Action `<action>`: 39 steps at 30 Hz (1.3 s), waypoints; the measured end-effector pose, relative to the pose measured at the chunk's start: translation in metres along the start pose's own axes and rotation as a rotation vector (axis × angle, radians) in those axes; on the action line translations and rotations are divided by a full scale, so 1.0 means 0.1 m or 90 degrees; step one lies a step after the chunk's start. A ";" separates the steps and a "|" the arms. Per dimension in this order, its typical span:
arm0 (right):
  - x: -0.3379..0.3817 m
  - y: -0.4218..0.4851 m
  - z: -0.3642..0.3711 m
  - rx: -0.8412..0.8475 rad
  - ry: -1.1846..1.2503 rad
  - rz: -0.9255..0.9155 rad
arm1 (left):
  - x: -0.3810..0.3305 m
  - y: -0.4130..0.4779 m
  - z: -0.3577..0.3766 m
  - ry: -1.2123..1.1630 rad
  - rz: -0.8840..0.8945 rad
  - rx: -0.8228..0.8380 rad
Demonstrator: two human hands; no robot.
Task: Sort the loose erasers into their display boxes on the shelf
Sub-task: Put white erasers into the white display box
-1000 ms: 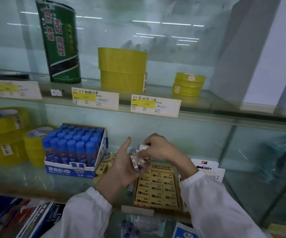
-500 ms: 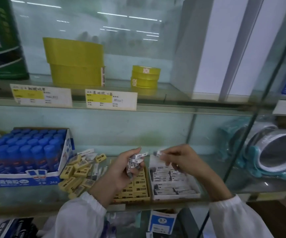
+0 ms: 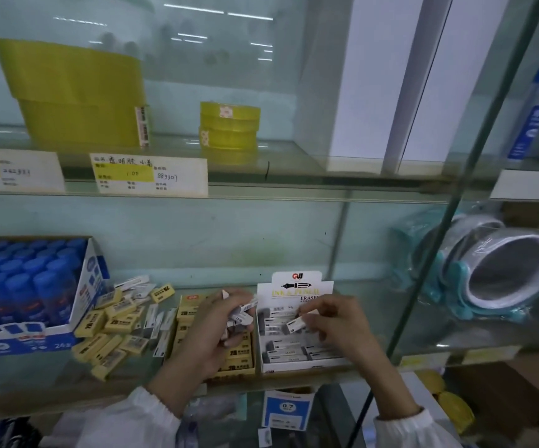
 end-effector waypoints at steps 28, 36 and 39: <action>0.12 -0.31 0.14 -0.249 -0.418 0.092 | 0.02 -0.03 0.03 0.055 -0.003 0.019; 0.15 -0.37 0.26 -0.234 -0.347 0.070 | -0.01 -0.06 0.04 0.054 -0.005 0.013; 0.14 -0.34 0.25 -0.207 -0.351 0.075 | -0.01 -0.06 0.05 0.039 -0.011 0.026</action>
Point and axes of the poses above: each hand's wrist, its own y-axis towards the middle knuckle, its own z-axis out of the palm, x = y × z, the point moved 9 cm from there along y, towards the middle knuckle, and after that the axes turned 4 degrees about z, right-handed, at the moved point
